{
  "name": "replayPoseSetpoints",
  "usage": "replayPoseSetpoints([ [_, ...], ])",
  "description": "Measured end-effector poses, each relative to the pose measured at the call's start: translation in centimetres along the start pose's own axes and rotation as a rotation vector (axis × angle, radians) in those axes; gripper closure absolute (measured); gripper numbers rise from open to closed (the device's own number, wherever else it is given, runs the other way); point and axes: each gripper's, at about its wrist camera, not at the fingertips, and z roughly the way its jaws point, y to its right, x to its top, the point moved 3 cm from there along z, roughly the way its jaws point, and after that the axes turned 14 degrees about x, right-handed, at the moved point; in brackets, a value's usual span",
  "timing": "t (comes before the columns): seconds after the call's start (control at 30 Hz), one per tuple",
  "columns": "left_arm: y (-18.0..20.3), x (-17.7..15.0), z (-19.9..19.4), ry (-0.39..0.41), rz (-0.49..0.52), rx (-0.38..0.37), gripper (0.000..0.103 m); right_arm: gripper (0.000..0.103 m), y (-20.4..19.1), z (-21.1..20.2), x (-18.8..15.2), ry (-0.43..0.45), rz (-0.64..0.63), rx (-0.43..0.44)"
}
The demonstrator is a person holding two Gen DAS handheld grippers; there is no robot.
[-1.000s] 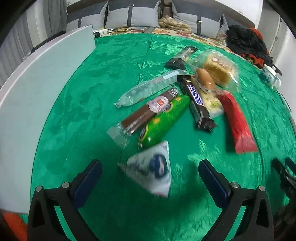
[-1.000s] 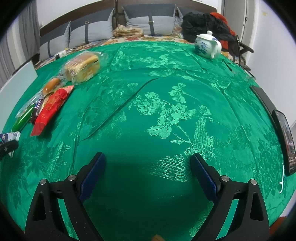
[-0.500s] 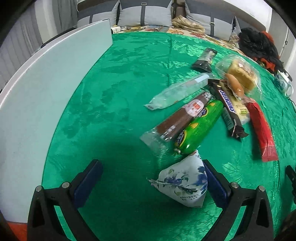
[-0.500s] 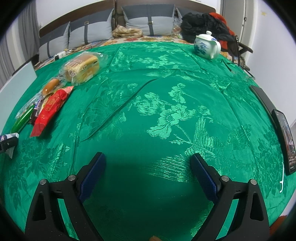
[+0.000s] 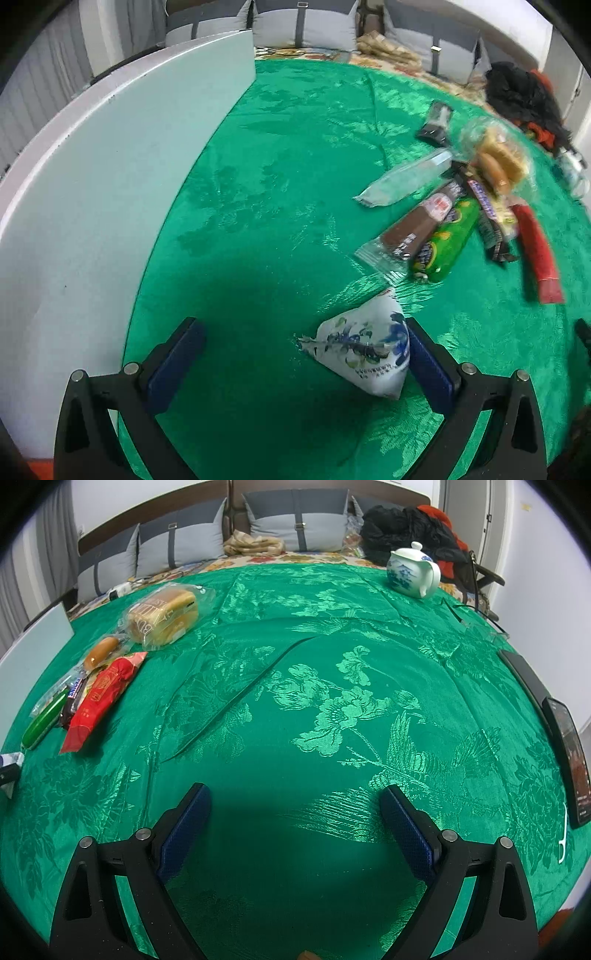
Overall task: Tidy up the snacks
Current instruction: 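Move left tool to the white triangular pouch while right tool approaches the red tube snack, then close left tool on the white pouch while right tool grasps the red tube snack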
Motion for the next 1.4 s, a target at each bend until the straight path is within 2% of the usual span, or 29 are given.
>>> replayPoseSetpoints([
  [0.1, 0.5, 0.2, -0.7, 0.028, 0.035, -0.061, 0.0, 0.007, 0.0, 0.0, 0.0, 0.0, 0.0, 0.0],
  [0.17, 1.5, 0.2, -1.1, 0.047, 0.088, -0.077, 0.001, 0.007, 0.0, 0.0, 0.0, 0.0, 0.0, 0.0],
  [0.2, 2.0, 0.1, -1.2, 0.054, 0.119, -0.073, 0.005, 0.007, 0.0, 0.0, 0.0, 0.0, 0.0, 0.0],
  [0.23, 2.5, 0.0, -1.3, 0.059, 0.145, -0.068, 0.01, 0.007, 0.0, 0.0, 0.0, 0.0, 0.0, 0.0],
  [0.27, 2.9, -0.1, -1.2, 0.053, 0.163, -0.064, 0.03, 0.007, 0.0, 0.0, 0.0, 0.0, 0.0, 0.0],
  [0.33, 3.2, -0.4, -1.7, 0.074, 0.174, -0.054, 0.051, 0.007, 0.0, 0.0, 0.0, 0.0, -0.001, 0.001],
  [0.4, 2.9, -0.5, -2.0, 0.068, 0.148, -0.072, 0.059, 0.008, -0.1, -0.1, 0.0, -0.015, -0.007, 0.01],
  [0.47, 2.6, -0.8, -2.3, 0.068, 0.125, -0.086, 0.061, 0.009, -0.3, -0.3, 0.3, -0.08, 0.013, 0.045],
  [0.5, 2.3, -1.0, -2.4, 0.07, 0.11, -0.092, 0.061, 0.01, -0.5, -0.7, 0.5, -0.084, 0.051, 0.086],
  [0.57, 2.2, -1.2, -2.4, 0.078, 0.097, -0.1, 0.061, 0.01, -1.6, -1.1, 1.3, -0.074, 0.147, 0.236],
  [0.63, 2.2, -1.4, -2.5, 0.082, 0.095, -0.107, 0.061, 0.011, -5.0, 0.1, 3.3, -0.126, 0.136, 0.346],
  [0.7, 2.1, -1.5, -2.6, 0.079, 0.092, -0.118, 0.061, 0.015, -8.1, 1.6, 5.4, -0.15, 0.083, 0.367],
  [0.8, 1.5, -1.6, -2.9, 0.08, 0.082, -0.129, 0.061, 0.039, -12.4, 4.9, 8.1, -0.226, -0.002, 0.351],
  [0.87, 1.0, -1.7, -3.0, 0.081, 0.071, -0.137, 0.061, 0.039, -14.1, 7.2, 8.7, -0.303, -0.033, 0.332],
  [0.9, 0.8, -1.7, -3.1, 0.081, 0.064, -0.141, 0.062, 0.047, -14.8, 8.3, 8.8, -0.336, -0.044, 0.318],
  [0.93, 0.6, -1.6, -3.1, 0.081, 0.058, -0.145, 0.062, 0.064, -15.2, 8.8, 8.6, -0.354, -0.055, 0.304],
  [1.0, 0.2, -1.6, -3.4, 0.086, 0.044, -0.158, 0.062, 0.082, -15.1, 8.6, 8.7, -0.35, -0.068, 0.265],
  [1.1, 0.1, -1.6, -3.8, 0.093, 0.034, -0.182, 0.062, 0.088, -13.8, 7.3, 8.1, -0.338, -0.021, 0.302],
  [1.3, 0.6, -1.4, -4.4, 0.092, 0.015, -0.24, 0.062, 0.088, -10.8, 2.7, 6.9, -0.253, 0.101, 0.404],
  [1.4, 0.6, -1.2, -5.1, 0.093, 0.004, -0.262, 0.062, 0.088, -10.0, 2.0, 6.4, -0.23, 0.164, 0.458],
])
